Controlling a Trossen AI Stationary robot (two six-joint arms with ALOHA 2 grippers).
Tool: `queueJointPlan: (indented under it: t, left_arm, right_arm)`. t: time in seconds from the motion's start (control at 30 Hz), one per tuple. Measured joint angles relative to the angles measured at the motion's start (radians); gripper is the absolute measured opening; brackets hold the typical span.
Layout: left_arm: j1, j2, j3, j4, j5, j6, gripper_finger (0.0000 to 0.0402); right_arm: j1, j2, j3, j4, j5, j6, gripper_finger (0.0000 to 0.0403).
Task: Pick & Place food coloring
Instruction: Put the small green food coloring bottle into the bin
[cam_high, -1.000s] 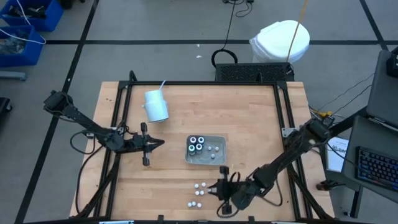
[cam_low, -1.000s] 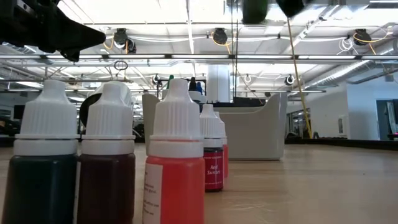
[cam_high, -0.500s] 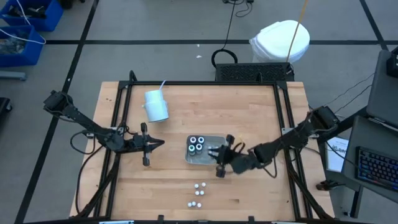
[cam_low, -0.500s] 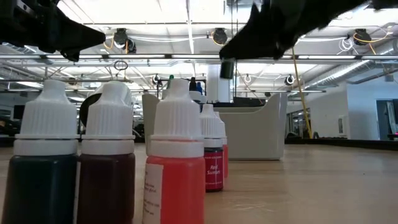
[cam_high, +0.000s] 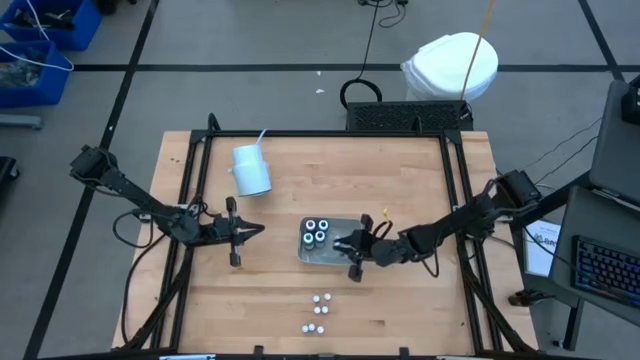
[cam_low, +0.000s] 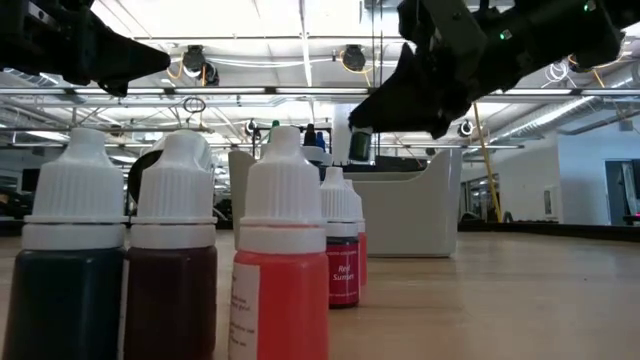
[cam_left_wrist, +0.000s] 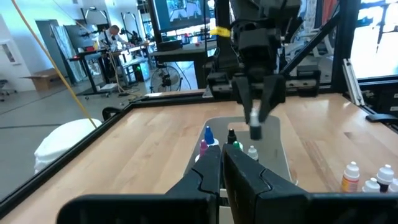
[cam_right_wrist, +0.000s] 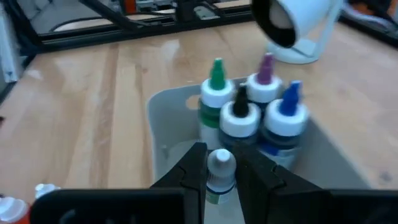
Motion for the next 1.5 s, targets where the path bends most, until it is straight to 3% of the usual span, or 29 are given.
queueJointPlan:
  t: [0.27, 0.87, 1.5]
  left_arm:
    - [0.000, 0.000, 0.000, 0.001, -0.001, 0.014, 0.0026]
    - [0.000, 0.000, 0.000, 0.002, -0.002, 0.042, 0.0026]
    - [0.000, 0.000, 0.000, 0.000, -0.001, 0.035, 0.0026]
  right_arm:
    - [-0.002, 0.127, 0.048, 0.048, 0.026, -0.005, 0.0049]
    - [-0.020, 0.203, 0.048, 0.041, 0.052, 0.036, 0.0050]
    - [-0.020, 0.203, 0.048, 0.034, 0.049, 0.029, 0.0050]
